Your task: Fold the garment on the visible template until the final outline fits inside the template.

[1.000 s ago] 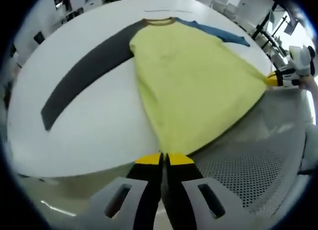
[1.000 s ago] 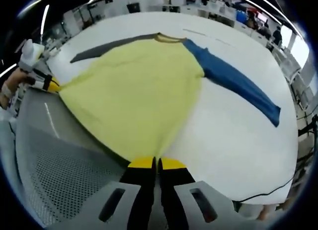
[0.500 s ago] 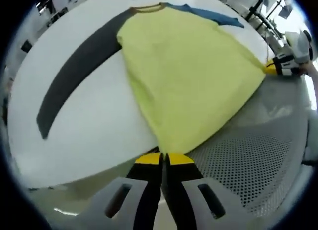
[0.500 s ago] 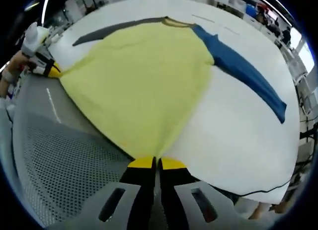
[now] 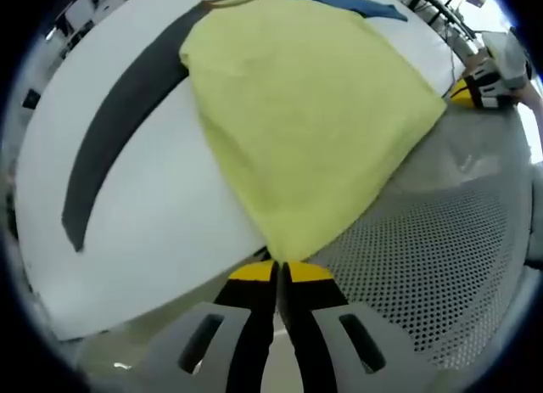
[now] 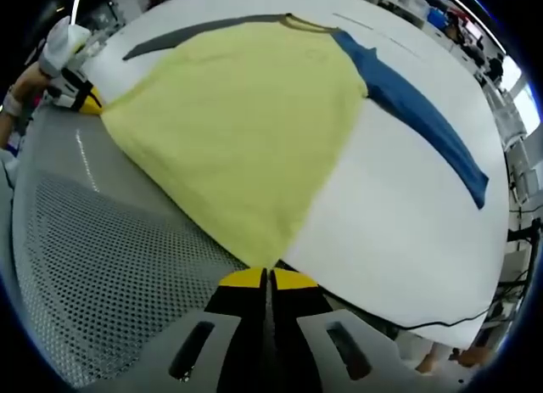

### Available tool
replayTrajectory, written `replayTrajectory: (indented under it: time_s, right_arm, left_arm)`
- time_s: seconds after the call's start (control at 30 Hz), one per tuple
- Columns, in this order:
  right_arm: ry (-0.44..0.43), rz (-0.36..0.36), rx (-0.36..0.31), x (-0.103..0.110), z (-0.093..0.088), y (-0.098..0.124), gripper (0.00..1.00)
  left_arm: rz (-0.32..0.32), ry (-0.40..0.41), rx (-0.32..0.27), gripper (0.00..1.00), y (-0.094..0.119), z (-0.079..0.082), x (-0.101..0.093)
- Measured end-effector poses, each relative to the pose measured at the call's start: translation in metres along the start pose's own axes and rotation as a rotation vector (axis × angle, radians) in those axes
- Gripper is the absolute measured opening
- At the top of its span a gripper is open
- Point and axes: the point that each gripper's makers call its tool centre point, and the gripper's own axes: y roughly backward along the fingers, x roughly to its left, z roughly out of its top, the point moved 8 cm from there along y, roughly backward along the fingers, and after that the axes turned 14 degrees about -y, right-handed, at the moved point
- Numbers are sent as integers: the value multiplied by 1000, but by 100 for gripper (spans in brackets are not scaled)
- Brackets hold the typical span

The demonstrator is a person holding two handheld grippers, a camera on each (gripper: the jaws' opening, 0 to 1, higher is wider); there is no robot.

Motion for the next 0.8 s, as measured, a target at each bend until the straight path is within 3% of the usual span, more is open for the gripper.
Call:
replayTrajectory:
  time_s: [0.37,0.6,0.8]
  right_arm:
    - [7,7,-17,1,4,4,7]
    - [17,-5,-61,-1,11,11,14]
    - [33,-21,-89,0,17,16,31]
  left_arm:
    - [10,-17,0,16,13,-2,1]
    - [56,-10,-23,27,31,-7,2]
    - [103,-7,-34,47,41,-11,6]
